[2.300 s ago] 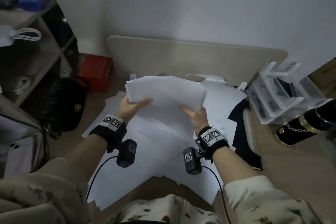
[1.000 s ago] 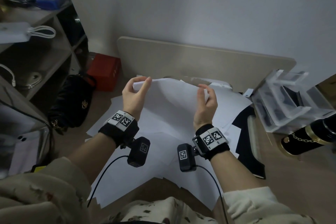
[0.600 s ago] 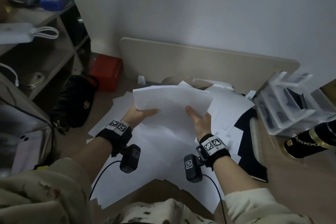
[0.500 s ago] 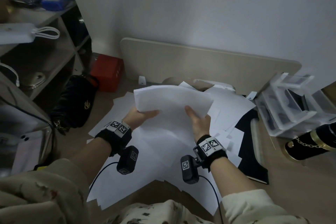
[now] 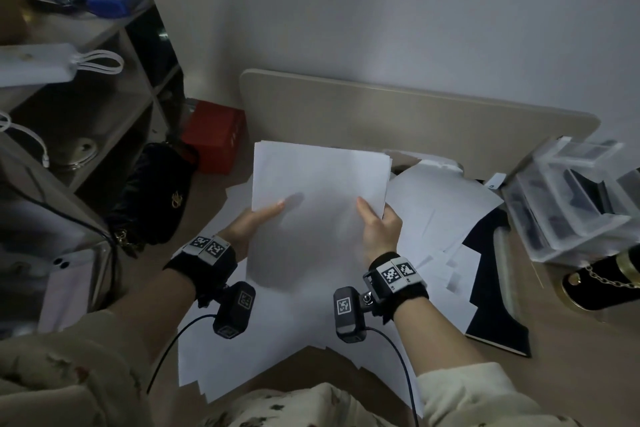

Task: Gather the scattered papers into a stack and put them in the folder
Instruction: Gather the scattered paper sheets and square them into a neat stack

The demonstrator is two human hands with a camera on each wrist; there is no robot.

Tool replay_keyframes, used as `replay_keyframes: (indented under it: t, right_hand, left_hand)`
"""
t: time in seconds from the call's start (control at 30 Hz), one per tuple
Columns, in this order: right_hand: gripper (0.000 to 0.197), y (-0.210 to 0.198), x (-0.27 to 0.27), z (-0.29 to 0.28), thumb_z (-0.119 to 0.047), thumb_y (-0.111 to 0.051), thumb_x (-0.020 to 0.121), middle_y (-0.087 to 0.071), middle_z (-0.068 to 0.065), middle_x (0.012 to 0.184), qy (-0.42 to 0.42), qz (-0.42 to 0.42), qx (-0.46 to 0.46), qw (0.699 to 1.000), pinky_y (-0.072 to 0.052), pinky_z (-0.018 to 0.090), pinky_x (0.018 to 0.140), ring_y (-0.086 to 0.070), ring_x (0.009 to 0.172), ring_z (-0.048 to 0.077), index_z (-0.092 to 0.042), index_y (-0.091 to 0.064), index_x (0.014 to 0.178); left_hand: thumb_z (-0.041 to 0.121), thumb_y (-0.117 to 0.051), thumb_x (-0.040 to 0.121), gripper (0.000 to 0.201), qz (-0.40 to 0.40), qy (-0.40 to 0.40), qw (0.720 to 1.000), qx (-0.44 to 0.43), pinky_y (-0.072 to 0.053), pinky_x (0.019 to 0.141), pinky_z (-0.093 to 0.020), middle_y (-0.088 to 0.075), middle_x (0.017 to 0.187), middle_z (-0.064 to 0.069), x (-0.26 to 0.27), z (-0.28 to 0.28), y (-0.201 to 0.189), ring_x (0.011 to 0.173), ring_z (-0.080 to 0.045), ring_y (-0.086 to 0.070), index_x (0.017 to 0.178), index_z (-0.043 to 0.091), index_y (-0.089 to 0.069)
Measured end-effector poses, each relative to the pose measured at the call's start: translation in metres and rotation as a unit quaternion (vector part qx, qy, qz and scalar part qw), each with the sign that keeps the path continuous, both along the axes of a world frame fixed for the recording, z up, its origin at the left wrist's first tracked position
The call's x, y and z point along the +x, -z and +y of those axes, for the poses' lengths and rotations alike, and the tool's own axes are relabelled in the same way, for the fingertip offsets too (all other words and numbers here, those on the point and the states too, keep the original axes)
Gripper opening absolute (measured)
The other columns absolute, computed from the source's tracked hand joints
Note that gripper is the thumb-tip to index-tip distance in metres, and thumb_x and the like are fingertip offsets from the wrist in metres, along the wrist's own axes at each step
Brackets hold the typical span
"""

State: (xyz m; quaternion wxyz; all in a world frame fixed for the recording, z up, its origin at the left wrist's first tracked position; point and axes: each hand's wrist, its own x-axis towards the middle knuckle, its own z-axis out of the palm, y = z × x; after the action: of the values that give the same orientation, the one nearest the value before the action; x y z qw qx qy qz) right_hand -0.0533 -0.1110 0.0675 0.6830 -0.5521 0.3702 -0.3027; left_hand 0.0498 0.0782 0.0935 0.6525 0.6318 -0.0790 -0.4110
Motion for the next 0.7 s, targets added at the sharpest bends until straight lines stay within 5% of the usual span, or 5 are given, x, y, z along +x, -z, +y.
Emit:
replay_keyframes:
  t: [0.07,0.17,0.27,0.43,0.7]
  right_hand:
    - [0.004,0.005,0.000,-0.003,-0.014,-0.069,0.084,-0.073,0.004,0.089,0.008,0.008,-0.001,1.000,-0.053,0.033,0.082,-0.067,0.085,0.018,-0.011,-0.069,0.086]
    - [0.002,0.019,0.001,-0.009,-0.014,-0.066,0.085,-0.071,0.003,0.087,-0.032,0.044,-0.021,0.998,-0.051,0.036,0.081,-0.063,0.080,0.017,-0.015,-0.067,0.086]
    - [0.035,0.039,-0.004,-0.020,-0.014,-0.062,0.086,-0.062,0.004,0.119,-0.085,0.162,-0.047,0.982,-0.044,0.029,0.090,-0.058,0.103,0.015,-0.014,-0.056,0.121]
    - [0.067,0.073,-0.036,-0.038,-0.020,-0.058,0.084,-0.036,0.007,0.148,-0.155,0.494,-0.144,0.843,-0.031,0.039,0.108,-0.031,0.136,0.029,-0.013,-0.032,0.145]
    - [0.068,0.091,-0.044,-0.030,-0.018,-0.064,0.084,-0.034,0.012,0.145,-0.214,0.492,-0.060,0.842,-0.039,0.030,0.101,-0.048,0.124,0.030,-0.007,-0.033,0.142]
  left_hand:
    - [0.033,-0.078,0.068,0.038,-0.002,0.043,0.998,0.051,-0.056,0.082,-0.040,-0.073,0.098,-0.009,-0.001,0.001,0.008,0.094,-0.029,-0.068,0.100,0.015,-0.070]
    - [0.023,-0.073,0.082,0.029,-0.053,0.038,0.984,0.165,-0.053,0.088,-0.045,-0.066,0.111,-0.013,0.004,0.002,0.026,0.104,-0.033,-0.063,0.106,0.011,-0.062]
    - [0.023,-0.067,0.087,0.036,-0.087,0.025,0.960,0.265,-0.052,0.090,-0.046,-0.063,0.118,-0.016,0.013,0.009,0.046,0.106,-0.035,-0.061,0.118,0.005,-0.059]
    - [0.022,-0.067,0.081,0.057,-0.080,0.023,0.923,0.375,-0.048,0.098,-0.041,-0.056,0.129,-0.019,0.023,0.022,0.064,0.117,-0.037,-0.055,0.128,-0.005,-0.050]
    - [0.019,-0.055,0.093,0.043,-0.095,0.054,0.886,0.450,-0.045,0.090,-0.031,-0.056,0.128,-0.019,0.020,0.030,0.076,0.116,-0.035,-0.054,0.128,-0.004,-0.049]
